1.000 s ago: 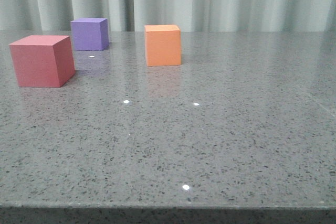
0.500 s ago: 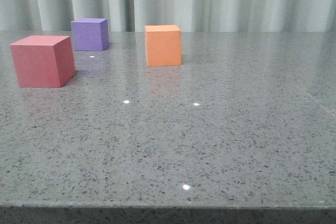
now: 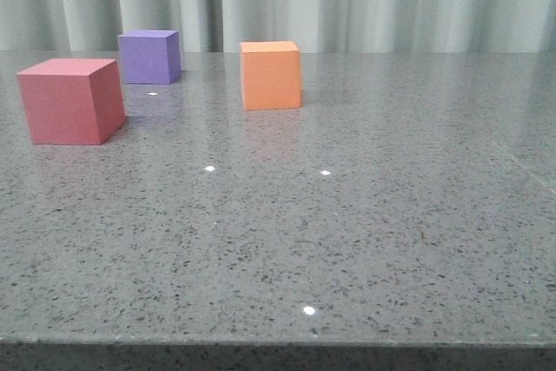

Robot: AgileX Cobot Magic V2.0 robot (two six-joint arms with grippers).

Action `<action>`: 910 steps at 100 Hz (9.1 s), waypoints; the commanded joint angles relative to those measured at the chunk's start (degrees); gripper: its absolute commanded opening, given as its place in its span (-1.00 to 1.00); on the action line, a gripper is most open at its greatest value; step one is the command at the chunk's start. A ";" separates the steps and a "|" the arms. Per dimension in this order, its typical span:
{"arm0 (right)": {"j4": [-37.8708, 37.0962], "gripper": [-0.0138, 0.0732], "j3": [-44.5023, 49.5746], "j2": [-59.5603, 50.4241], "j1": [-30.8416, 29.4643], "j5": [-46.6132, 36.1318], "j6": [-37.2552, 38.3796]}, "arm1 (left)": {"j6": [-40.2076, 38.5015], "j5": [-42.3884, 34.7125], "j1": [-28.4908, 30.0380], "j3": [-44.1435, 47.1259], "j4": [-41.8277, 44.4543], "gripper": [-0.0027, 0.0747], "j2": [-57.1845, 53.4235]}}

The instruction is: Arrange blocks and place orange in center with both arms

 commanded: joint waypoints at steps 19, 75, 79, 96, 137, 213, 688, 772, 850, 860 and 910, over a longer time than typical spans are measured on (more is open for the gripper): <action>-0.98 -0.84 -1.54 -0.09 -0.34 -4.73 -0.61 | -0.21 -6.44 0.22 2.05 -0.05 -0.98 -1.90; -0.98 -0.84 -1.54 -0.09 -0.34 -4.73 -0.61 | -0.21 24.85 0.22 -34.47 -5.59 -0.98 16.88; -0.98 -0.84 -1.54 -0.09 -0.34 -4.73 -0.61 | -0.21 28.68 0.22 -38.35 -5.59 -0.98 20.03; -0.98 -0.84 -1.54 -0.09 -0.34 -4.73 -0.61 | -0.21 38.15 0.22 -50.68 -5.69 -0.98 31.31; -0.98 -0.84 -1.54 -0.09 -0.34 -4.73 -0.61 | -0.21 36.45 0.22 -55.50 -6.48 -0.84 43.62; -0.98 -0.84 -1.54 -0.09 -0.34 -4.73 -0.61 | -0.21 39.13 -0.94 -56.98 -10.04 0.72 52.17; -0.98 -0.84 -1.54 -0.09 -0.34 -4.73 -0.61 | -2.14 35.91 -12.09 -90.18 2.68 -0.12 106.32; -0.98 -0.84 -1.54 -0.09 -0.34 -4.73 -0.61 | -2.14 35.43 -12.09 -90.01 2.42 0.76 96.54; -0.98 -0.84 -1.54 -0.09 -0.34 -4.73 -0.61 | -2.14 23.47 -5.25 -48.45 2.38 0.71 44.79; -0.98 -0.84 -1.54 -0.09 -0.34 -4.73 -0.61 | -2.14 22.06 -5.25 -42.40 2.38 0.66 38.60; -0.98 -0.84 -1.54 -0.09 -0.34 -4.73 -0.61 | -2.14 11.56 -5.25 -26.70 2.73 -0.28 22.22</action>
